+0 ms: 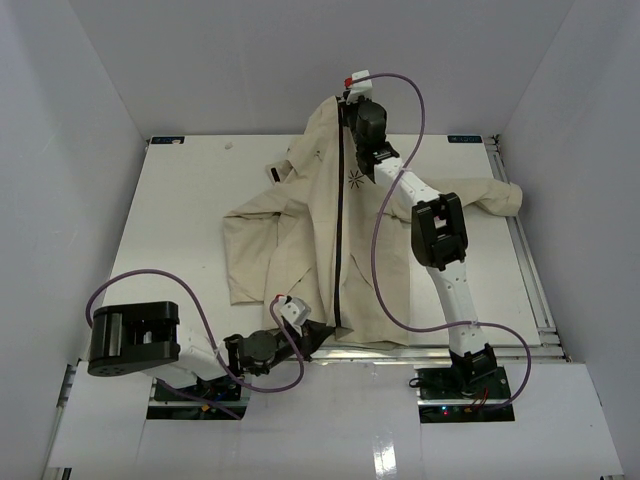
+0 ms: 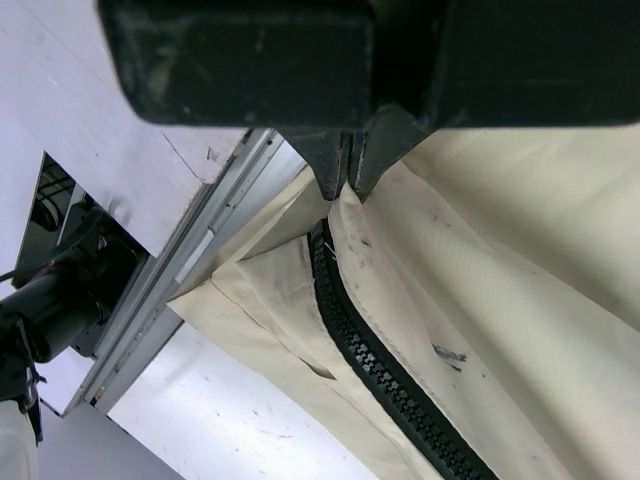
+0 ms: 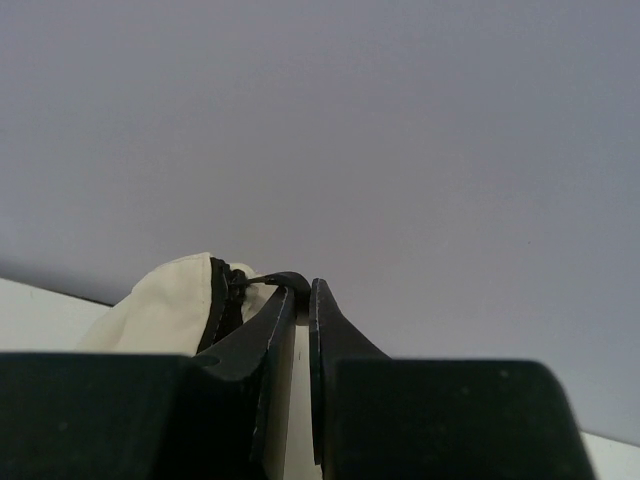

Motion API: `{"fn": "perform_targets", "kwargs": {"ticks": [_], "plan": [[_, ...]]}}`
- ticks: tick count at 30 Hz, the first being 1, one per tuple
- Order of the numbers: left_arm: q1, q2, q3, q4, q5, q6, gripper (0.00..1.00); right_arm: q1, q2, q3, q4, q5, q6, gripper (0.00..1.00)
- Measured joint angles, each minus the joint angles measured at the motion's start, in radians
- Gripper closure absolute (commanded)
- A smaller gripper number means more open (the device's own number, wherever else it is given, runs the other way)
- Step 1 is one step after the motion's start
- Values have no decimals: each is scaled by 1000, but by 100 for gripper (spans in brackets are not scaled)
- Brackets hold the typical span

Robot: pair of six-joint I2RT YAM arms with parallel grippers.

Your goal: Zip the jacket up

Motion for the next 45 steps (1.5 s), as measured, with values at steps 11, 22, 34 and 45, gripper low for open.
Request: {"fn": "perform_targets", "kwargs": {"ticks": [11, 22, 34, 45], "plan": [[-4, 87, 0, 59, -92, 4, 99, -21, 49, 52, 63, -60, 2, 92], [-33, 218, 4, 70, -67, 47, 2, -31, 14, -62, 95, -140, 24, 8], [-54, -312, 202, -433, -138, 60, 2, -20, -341, -240, -232, -109, 138, 10], [-41, -639, 715, -933, -281, 177, 2, 198, -1233, -790, -660, 62, 501, 10]]}}
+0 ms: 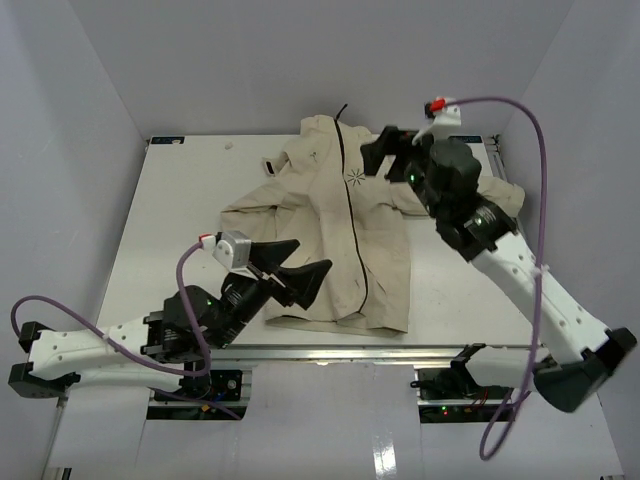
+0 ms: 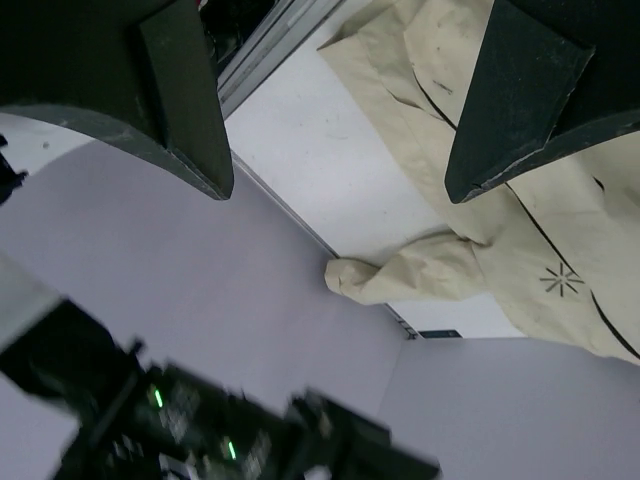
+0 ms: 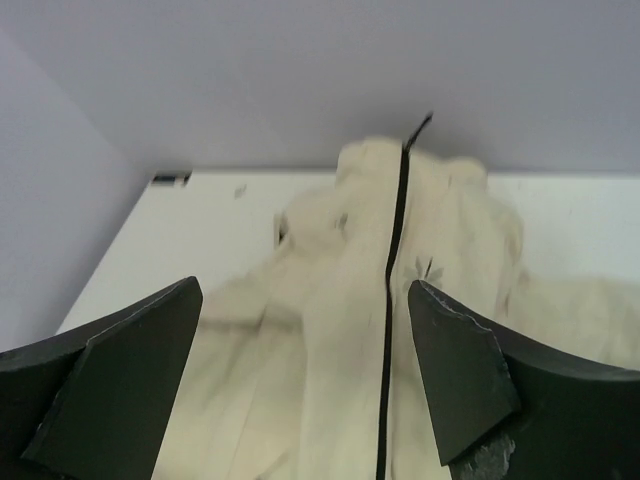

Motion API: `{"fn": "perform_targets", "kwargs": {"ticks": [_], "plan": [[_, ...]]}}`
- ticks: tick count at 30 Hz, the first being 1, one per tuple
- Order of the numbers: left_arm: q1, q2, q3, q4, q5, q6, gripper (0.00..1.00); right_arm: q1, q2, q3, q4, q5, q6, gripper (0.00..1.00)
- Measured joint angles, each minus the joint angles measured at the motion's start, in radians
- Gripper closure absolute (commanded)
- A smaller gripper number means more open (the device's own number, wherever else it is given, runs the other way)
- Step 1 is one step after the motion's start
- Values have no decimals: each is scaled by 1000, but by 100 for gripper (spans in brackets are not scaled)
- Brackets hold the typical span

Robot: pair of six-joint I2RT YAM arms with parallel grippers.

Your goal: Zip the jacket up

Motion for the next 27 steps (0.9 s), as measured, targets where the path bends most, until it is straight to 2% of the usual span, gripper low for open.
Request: {"fn": "perform_targets", "kwargs": {"ticks": [3, 6, 13, 17, 27], "plan": [[1, -1, 73, -62, -38, 32, 2, 91, -162, -154, -98, 35, 37, 10], [2, -1, 51, -97, -67, 59, 2, 99, -278, -291, -180, 61, 58, 10], [2, -66, -211, -37, -81, 153, 2, 99, -506, -541, -276, 60, 84, 10], [2, -118, -311, 18, -81, 209, 2, 99, -589, -610, -283, 49, 96, 10], [6, -109, -310, 39, -70, 218, 2, 99, -628, -620, -277, 29, 102, 10]]}}
